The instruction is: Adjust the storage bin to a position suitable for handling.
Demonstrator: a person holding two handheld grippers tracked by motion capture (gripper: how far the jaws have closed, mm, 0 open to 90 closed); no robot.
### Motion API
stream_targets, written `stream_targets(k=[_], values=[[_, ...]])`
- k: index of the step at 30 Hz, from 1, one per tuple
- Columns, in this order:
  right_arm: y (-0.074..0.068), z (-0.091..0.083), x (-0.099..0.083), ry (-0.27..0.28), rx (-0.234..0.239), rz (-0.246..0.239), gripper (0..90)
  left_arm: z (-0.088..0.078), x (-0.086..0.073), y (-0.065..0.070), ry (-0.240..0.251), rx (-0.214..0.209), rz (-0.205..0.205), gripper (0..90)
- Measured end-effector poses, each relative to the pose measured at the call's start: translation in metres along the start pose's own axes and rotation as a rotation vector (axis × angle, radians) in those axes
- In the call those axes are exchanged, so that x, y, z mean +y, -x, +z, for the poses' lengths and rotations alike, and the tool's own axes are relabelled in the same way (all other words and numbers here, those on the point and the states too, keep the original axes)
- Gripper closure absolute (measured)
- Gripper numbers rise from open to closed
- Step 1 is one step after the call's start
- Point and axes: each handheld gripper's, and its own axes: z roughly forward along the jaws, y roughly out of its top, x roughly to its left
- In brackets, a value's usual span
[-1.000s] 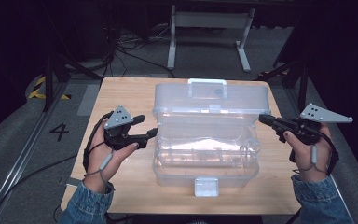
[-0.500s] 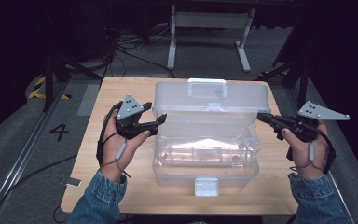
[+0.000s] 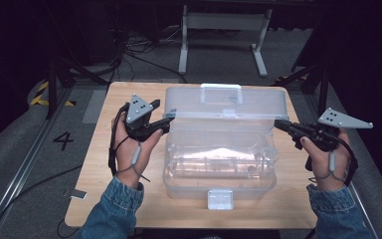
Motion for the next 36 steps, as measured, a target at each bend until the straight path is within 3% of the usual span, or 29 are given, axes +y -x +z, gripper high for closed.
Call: stream_targets(k=[5, 16, 19, 24, 29, 36], values=[[0.000, -0.003, 0.000, 0.001, -0.007, -0.001, 90.0, 0.000, 0.001, 0.006, 0.006, 0.009, 0.010, 58.1], [-0.003, -0.011, 0.000, 0.003, -0.007, -0.007, 90.0, 0.000, 0.001, 0.008, -0.016, 0.057, 0.035, 66.2], [-0.010, -0.014, -0.002, -0.013, 0.036, -0.011, 87.7, 0.002, 0.001, 0.005, -0.023, 0.047, 0.013, 67.5], [-0.025, -0.023, -0.007, -0.060, 0.066, -0.072, 83.5, 0.004, 0.003, 0.005, -0.028, 0.067, 0.013, 69.2], [-0.043, -0.031, -0.018, -0.128, 0.144, -0.128, 81.0, 0.007, 0.006, 0.004, -0.042, 0.079, 0.020, 70.3], [-0.051, -0.033, -0.030, -0.200, 0.189, -0.138, 78.1, 0.009, 0.009, 0.002, -0.050, 0.075, 0.013, 70.7]])
